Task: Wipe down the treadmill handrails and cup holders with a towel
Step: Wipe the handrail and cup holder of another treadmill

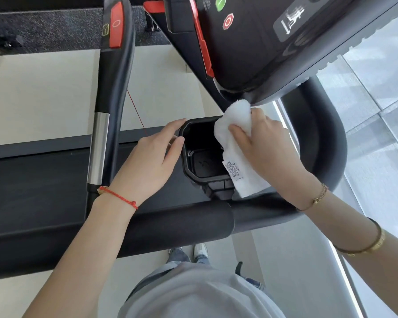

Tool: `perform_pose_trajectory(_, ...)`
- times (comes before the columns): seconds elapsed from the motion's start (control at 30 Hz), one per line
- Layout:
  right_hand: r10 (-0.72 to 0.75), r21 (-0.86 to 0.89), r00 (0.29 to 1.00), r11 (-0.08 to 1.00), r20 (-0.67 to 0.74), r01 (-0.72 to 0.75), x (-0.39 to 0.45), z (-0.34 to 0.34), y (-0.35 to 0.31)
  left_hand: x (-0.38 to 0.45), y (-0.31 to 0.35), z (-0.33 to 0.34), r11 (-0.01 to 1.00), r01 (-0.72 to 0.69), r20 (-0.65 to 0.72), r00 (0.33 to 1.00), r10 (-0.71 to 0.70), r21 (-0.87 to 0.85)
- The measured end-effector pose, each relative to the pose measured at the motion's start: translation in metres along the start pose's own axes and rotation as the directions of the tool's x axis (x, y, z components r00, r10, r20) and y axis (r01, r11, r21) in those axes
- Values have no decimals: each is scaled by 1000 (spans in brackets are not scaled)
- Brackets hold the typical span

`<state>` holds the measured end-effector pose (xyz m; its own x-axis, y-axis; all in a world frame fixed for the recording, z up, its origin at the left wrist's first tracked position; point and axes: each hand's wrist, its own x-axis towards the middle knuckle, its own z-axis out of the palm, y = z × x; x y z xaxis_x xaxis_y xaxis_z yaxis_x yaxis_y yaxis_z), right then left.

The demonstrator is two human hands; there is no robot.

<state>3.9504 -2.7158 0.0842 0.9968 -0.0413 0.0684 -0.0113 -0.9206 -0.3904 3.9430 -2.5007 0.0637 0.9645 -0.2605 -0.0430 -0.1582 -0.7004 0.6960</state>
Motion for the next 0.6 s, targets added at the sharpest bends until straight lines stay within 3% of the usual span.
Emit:
perform_pose_trajectory(0.3, 41, 28, 994, 999, 100, -44, -14, -4, 10, -1, 2, -1, 1000, -1, 3, 1000, 1, 15)
perform_pose_trajectory(0.47, 46, 68, 998, 997, 45, -49, -5, 1, 6, 0, 2, 0, 1000, -2, 2, 1000, 2, 19)
perform_pose_trajectory(0.6, 79, 86, 993, 993, 83, -86, -30, -3, 12, 0, 2, 0, 1000, -7, -2, 1000, 7, 15)
